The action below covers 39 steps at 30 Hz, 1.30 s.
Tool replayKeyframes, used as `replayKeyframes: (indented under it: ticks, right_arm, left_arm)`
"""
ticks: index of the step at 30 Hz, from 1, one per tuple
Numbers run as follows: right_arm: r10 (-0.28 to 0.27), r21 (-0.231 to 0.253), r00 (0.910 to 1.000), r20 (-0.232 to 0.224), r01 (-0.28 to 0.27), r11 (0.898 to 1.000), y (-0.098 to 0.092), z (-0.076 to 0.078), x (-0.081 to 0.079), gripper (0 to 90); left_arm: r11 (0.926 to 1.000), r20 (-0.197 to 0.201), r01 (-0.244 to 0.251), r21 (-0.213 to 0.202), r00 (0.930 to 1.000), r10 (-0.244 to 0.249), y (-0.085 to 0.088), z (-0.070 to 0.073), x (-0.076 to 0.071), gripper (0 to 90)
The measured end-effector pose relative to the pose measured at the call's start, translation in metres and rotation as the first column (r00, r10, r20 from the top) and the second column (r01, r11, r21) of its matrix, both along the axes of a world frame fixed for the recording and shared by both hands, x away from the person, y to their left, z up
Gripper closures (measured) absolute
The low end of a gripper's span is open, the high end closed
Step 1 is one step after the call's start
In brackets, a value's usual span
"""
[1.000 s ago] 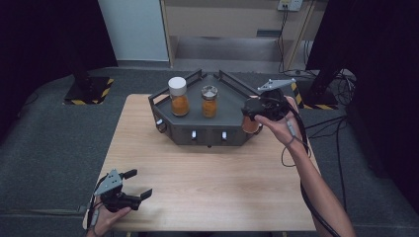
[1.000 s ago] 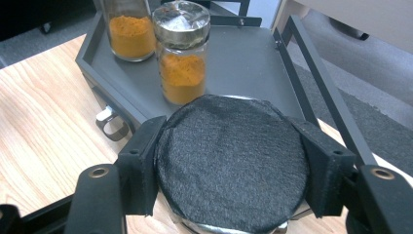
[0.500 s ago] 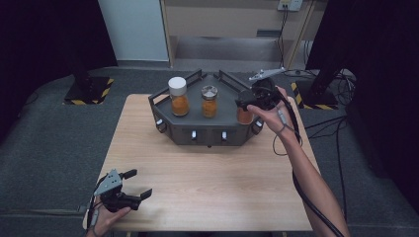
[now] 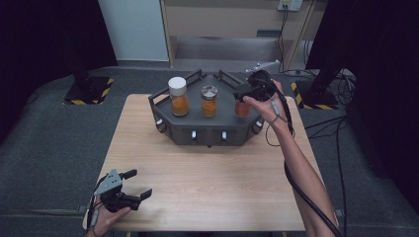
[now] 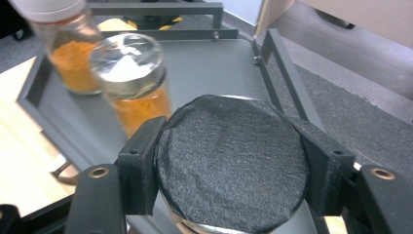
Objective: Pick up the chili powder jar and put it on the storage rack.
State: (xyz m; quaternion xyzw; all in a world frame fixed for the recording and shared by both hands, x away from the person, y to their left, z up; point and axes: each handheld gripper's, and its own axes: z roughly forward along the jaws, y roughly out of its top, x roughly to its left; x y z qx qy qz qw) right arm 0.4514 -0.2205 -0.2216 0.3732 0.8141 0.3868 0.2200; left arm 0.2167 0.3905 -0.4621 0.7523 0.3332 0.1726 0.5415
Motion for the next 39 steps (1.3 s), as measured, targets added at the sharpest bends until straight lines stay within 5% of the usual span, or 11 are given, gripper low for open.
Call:
replayKeyframes:
  ticks: [10,39]
  right_arm:
    - [-0.052,0.016,0.9986,-0.005,0.052,0.999,0.000,-0.015,0.015,34.8]
    - [-0.051,0.024,0.9986,-0.011,0.052,0.998,0.010,-0.039,0.027,34.8]
  left_arm:
    - [1.0000,0.000,-0.001,-0.001,1.0000,0.001,0.000,0.000,0.000,1.7]
    - [1.0000,0.000,0.001,-0.002,1.0000,-0.001,0.000,0.000,0.000,1.7]
